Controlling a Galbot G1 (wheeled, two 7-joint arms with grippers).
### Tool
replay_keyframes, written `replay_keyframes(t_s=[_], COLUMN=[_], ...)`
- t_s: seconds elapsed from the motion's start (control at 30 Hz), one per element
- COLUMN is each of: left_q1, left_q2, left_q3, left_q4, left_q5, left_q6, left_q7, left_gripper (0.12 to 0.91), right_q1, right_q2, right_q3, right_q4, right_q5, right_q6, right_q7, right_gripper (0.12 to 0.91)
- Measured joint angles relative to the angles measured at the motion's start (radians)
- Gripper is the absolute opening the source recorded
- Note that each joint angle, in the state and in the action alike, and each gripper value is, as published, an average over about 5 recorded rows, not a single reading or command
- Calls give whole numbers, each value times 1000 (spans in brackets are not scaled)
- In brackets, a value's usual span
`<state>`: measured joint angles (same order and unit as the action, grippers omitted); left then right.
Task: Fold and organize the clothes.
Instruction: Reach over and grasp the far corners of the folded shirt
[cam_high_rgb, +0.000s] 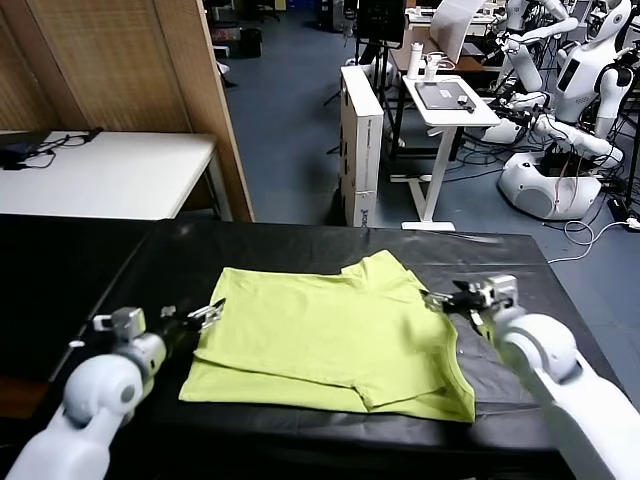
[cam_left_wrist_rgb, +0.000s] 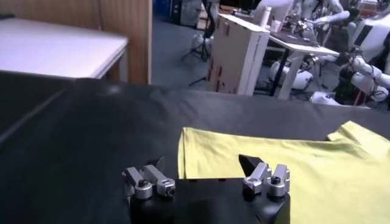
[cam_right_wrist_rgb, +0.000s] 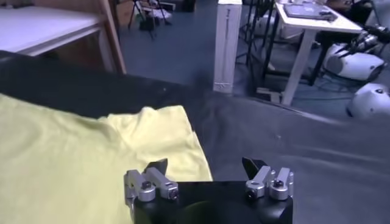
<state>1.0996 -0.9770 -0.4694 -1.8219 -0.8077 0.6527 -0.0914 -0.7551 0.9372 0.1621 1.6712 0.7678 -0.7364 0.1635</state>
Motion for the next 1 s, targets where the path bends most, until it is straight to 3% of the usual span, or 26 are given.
replay_keyframes(t_s=[0.33,1.0], left_q1=[-142,-324], left_q2=[-12,-47], left_q3=[84,167], left_q4=[135,329], left_q5=[2,100], left_q6=[25,-73], left_q7=[19,93], left_gripper=[907,907], right_q1=[126,175], right_q2=[57,112], right_q3=[-79,-117], right_q4=[-141,-236], right_q5=[5,-9], right_q6=[0,0], right_q7=[-10,-13], right_gripper=[907,907])
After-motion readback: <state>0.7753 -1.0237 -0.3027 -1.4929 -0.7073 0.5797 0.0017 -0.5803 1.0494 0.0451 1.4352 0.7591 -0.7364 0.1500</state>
